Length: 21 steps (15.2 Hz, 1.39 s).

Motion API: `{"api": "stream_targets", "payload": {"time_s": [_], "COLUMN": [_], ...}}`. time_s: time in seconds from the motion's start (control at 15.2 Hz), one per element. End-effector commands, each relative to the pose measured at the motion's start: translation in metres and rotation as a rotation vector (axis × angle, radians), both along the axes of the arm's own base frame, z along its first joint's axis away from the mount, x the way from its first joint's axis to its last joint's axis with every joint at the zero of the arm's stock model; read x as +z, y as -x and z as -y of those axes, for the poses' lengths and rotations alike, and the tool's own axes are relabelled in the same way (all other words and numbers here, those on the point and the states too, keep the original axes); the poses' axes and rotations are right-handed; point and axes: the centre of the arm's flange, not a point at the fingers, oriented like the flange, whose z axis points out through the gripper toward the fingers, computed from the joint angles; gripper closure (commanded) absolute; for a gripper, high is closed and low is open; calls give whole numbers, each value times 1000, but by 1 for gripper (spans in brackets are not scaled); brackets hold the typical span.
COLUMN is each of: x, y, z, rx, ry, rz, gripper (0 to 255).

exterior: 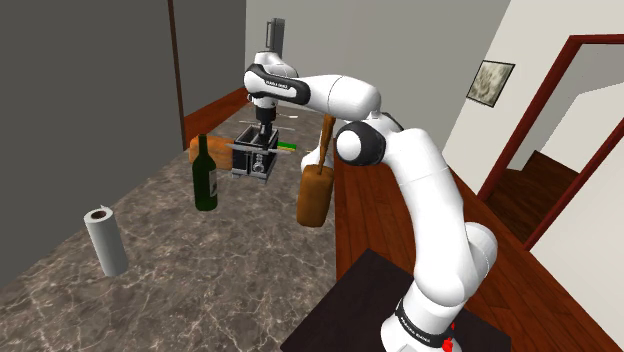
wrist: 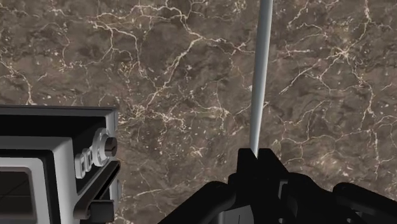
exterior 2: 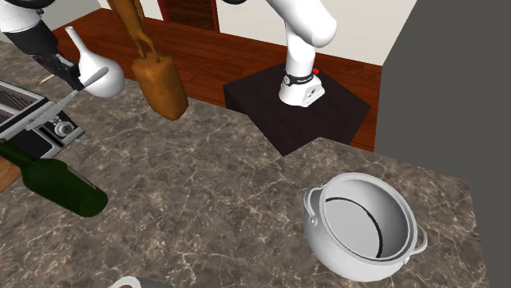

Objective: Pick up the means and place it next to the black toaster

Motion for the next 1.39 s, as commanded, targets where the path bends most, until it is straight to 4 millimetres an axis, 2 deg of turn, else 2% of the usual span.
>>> {"api": "stream_targets", "payload": {"time_s": [0.0, 1.32], "x": [-10, -116], "y": [-1, -1], "z": [0, 0], "rx": [0, 0], "ry": [0, 0], "rz": [1, 1], "gripper": [255, 255]}}
